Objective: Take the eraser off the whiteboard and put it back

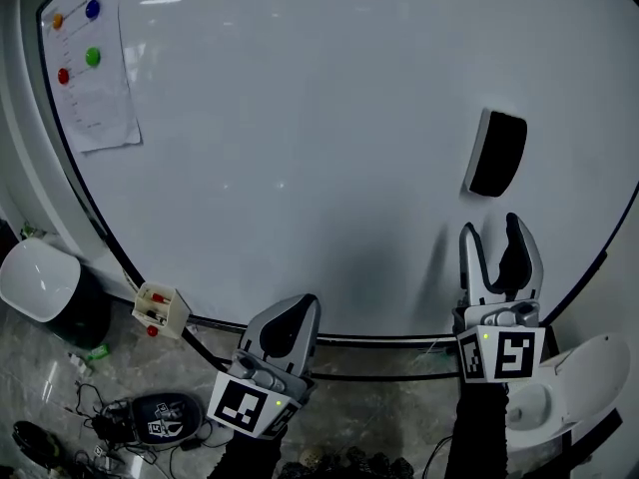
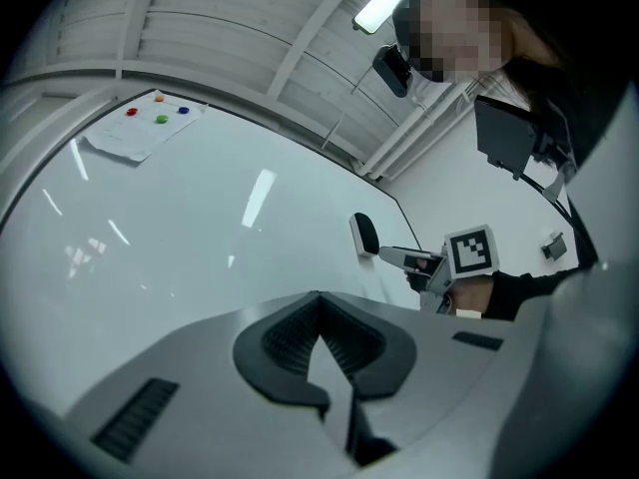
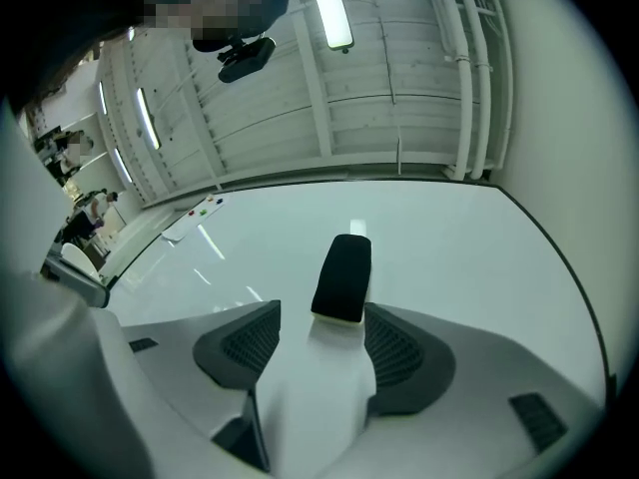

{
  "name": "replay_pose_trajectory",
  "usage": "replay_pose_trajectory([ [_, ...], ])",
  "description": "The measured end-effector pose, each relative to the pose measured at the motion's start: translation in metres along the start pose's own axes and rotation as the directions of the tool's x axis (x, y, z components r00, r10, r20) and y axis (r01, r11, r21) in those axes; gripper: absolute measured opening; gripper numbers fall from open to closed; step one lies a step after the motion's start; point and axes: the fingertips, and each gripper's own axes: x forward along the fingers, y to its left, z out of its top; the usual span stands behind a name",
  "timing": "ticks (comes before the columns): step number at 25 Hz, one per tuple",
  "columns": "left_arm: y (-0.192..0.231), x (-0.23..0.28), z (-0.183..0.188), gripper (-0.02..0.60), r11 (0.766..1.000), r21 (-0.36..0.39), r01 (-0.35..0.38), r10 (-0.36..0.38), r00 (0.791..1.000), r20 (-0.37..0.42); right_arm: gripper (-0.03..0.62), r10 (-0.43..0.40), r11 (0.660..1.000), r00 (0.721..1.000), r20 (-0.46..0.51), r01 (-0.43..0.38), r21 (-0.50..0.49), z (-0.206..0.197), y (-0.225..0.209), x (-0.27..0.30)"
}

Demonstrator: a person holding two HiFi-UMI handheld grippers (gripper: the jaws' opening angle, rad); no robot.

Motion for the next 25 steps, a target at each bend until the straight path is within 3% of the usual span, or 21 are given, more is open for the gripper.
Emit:
replay_pose_trajectory([
  [7, 0.012, 0.003, -0.004, 0.006, 1.000, -0.007, 0.018, -0.018, 1.000, -0.012, 0.348, -0.085, 0.996, 0.996, 0.003, 0.085, 0.017, 0.004, -0.018, 0.040],
  [13, 0.020, 0.008, -0.006, 0.006, 0.999, -0.016, 0.032, -0.032, 0.999, 0.002, 0.348, -0.149, 0.989, 0.989, -0.020, 0.149, 0.006, -0.001, -0.027, 0.069],
  [20, 0.020, 0.009, -0.011, 0.006, 0.999, -0.015, 0.036, -0.036, 0.999, -0.011, 0.345, -0.135, 0.990, 0.991, -0.006, 0.135, 0.026, 0.001, -0.030, 0.068],
  [23, 0.022, 0.008, -0.011, 0.006, 1.000, -0.020, 0.023, -0.023, 1.000, -0.010, 0.290, -0.129, 0.991, 0.992, -0.016, 0.129, 0.017, 0.000, -0.030, 0.065],
  [25, 0.022, 0.008, -0.011, 0.006, 1.000, -0.019, 0.019, -0.019, 1.000, -0.010, 0.288, -0.122, 0.992, 0.992, -0.017, 0.122, 0.023, -0.001, -0.030, 0.064],
])
